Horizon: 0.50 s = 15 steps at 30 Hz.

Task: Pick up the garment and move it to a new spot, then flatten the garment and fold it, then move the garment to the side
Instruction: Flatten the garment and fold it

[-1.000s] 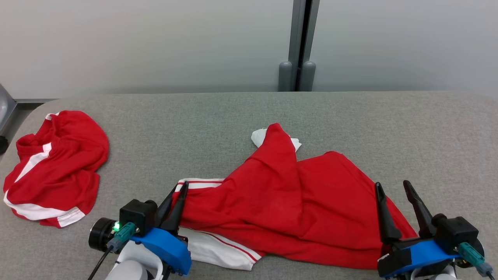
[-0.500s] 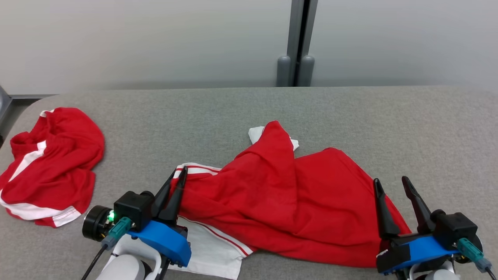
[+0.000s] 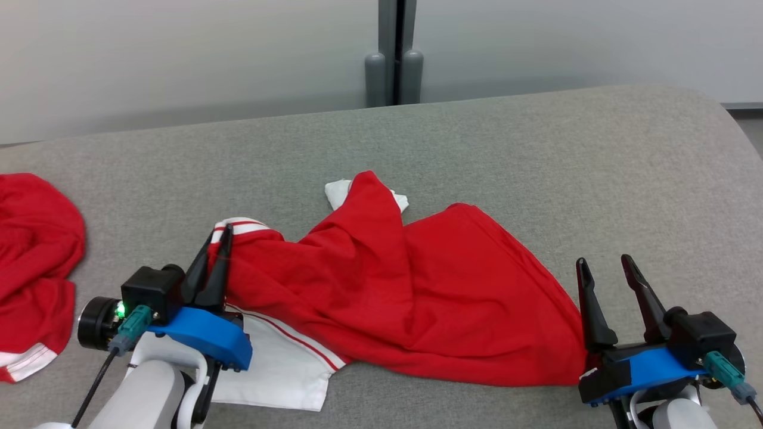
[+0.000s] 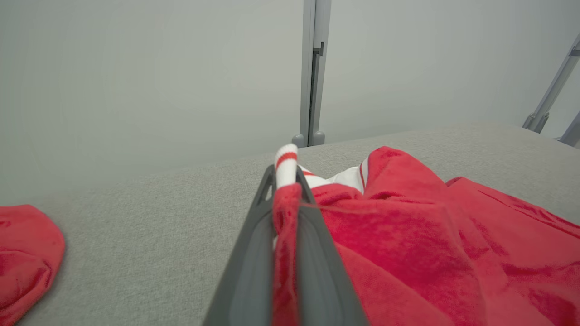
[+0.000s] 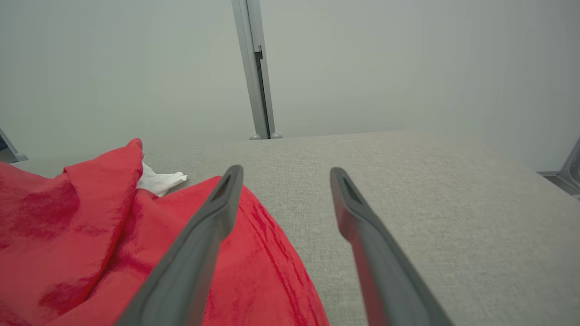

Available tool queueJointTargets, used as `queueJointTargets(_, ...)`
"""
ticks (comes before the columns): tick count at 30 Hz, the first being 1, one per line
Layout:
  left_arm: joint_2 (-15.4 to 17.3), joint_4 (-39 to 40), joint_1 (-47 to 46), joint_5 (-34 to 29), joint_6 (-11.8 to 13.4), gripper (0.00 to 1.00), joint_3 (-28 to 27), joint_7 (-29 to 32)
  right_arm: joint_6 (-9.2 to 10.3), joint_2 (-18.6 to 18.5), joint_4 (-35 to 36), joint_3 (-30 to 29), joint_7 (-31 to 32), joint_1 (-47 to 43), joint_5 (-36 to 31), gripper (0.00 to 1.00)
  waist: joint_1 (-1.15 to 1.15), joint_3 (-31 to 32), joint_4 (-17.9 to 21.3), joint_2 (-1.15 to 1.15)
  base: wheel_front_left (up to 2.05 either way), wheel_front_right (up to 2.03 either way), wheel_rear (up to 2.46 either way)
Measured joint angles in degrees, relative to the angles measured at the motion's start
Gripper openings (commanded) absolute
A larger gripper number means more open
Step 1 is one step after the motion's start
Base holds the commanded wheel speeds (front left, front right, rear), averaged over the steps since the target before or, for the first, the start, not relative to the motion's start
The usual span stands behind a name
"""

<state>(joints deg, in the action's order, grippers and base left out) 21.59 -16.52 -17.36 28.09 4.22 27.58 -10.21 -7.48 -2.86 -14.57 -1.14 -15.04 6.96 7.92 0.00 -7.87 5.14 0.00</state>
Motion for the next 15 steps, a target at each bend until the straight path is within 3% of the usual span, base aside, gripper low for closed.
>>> queueJointTargets(15,-0.3,-13.2,-5.3,1.8,-1.3,0.00,-3.9,-4.0,-0.01,0.0,-0.5,-0.6,0.0,2.2,-0.5,1.00,0.00,-4.1,4.9,0.00,0.00,0.00,0.00)
